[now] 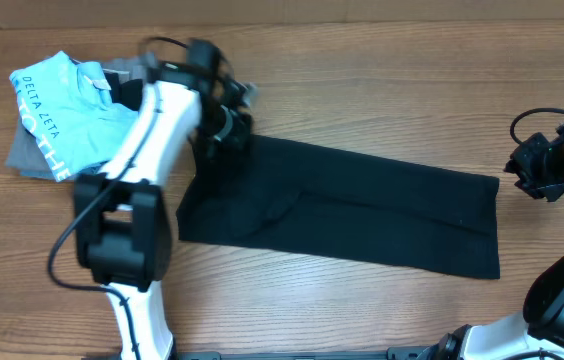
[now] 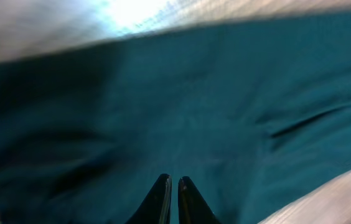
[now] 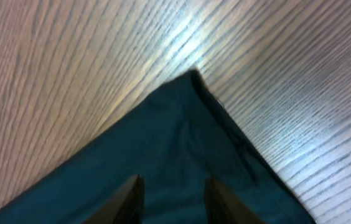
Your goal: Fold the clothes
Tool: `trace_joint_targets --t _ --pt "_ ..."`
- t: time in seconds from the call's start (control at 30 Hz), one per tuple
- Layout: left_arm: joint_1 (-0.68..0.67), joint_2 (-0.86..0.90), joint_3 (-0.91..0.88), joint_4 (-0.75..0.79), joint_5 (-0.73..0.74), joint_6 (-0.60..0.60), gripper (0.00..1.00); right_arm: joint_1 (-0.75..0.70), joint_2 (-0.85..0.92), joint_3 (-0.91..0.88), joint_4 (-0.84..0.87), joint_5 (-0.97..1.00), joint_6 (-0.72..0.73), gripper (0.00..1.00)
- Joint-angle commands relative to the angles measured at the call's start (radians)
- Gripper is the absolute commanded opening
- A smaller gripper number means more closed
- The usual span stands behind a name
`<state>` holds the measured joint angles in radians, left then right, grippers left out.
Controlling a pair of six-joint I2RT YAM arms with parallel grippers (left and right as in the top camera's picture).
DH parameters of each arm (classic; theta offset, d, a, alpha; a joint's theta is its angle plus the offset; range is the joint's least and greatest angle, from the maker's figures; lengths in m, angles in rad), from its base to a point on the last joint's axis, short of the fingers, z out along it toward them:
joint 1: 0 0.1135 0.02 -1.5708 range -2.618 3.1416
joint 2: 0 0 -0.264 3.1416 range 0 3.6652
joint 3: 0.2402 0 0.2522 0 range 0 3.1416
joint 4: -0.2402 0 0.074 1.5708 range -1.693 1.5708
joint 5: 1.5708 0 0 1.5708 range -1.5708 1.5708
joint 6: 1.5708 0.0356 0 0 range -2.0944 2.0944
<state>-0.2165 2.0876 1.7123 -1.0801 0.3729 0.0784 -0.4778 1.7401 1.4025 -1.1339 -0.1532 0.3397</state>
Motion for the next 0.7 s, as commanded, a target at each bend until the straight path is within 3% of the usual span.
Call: trace_joint_targets --t 0.0,0.17,0.33,0.43,0.47,0.57,0.6,0.67 --pt "-0.013 0.107 -0.089 0.061 -0.138 0.023 0.09 -0.002 -0.007 0.013 -0.007 -0.013 -0.003 0.36" --pt "0.061 0.179 -0.098 0.140 -0.279 -0.101 0.08 -0.002 0.004 0.011 -0.009 -0.013 -0.039 0.45" --pt "0.169 0.176 -0.066 0.149 -0.266 -0.109 0.12 -0.002 0.056 0.011 -0.007 -0.046 -0.124 0.52" --pt "0.199 0.175 -0.050 0.145 -0.177 -0.076 0.18 -0.001 0.106 0.011 0.015 -0.238 -0.268 0.54" --pt "0.203 0.175 -0.047 0.145 -0.161 -0.074 0.19 0.001 0.126 0.011 0.031 -0.283 -0.285 0.53" --pt "0.201 0.175 -0.047 0.151 -0.162 -0.074 0.19 0.011 0.161 0.011 0.059 -0.317 -0.284 0.38" --pt "0.199 0.175 -0.047 0.154 -0.162 -0.074 0.19 0.023 0.179 0.011 0.065 -0.333 -0.284 0.39" --pt "0.196 0.175 -0.047 0.153 -0.162 -0.074 0.20 0.048 0.206 0.011 0.080 -0.342 -0.284 0.63"
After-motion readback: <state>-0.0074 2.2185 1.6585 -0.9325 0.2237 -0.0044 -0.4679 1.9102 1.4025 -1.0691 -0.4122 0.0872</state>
